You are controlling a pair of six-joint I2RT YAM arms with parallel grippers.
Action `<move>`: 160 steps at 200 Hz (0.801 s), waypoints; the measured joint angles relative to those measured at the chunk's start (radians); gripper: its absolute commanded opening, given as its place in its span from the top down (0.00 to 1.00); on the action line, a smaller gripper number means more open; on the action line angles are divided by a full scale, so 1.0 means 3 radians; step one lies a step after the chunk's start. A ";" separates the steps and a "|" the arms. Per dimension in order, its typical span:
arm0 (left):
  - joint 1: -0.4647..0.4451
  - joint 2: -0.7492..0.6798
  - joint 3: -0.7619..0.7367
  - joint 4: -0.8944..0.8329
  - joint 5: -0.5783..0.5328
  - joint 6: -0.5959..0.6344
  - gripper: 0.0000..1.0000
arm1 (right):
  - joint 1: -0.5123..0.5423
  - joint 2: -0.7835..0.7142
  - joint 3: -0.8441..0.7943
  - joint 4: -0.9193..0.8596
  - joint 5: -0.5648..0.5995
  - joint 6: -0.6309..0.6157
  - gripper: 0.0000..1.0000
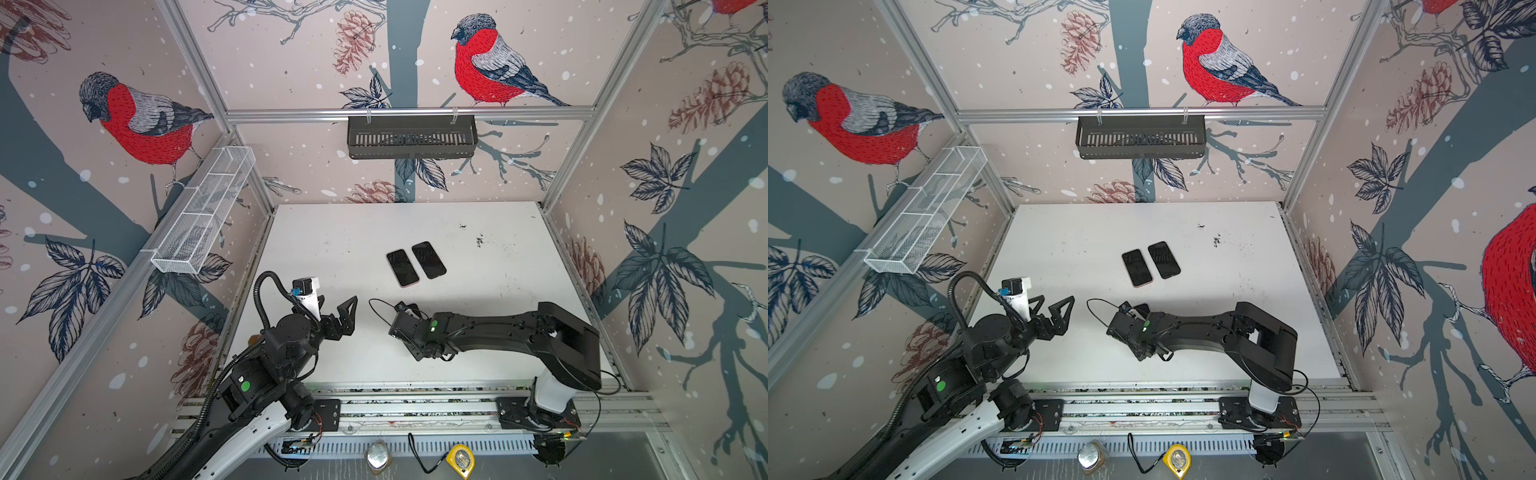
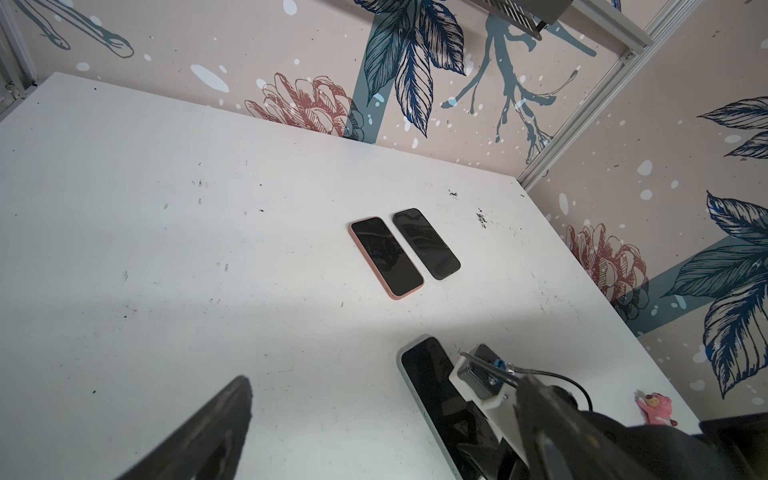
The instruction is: Put the phone into the phone case
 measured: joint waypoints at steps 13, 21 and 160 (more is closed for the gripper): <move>0.0000 -0.0001 0.0000 0.0000 0.0000 0.0000 0.02 | -0.0071 0.0034 0.0023 0.0083 0.0000 0.0001 0.48; 0.0000 -0.0003 0.0000 0.0000 0.0000 0.0000 0.02 | -0.0106 0.0053 0.0037 0.0134 -0.0005 0.0001 0.48; 0.0003 -0.0055 -0.0019 0.0010 0.0000 0.0003 0.02 | -0.0323 0.0209 0.0559 -0.0104 -0.0097 -0.0200 0.31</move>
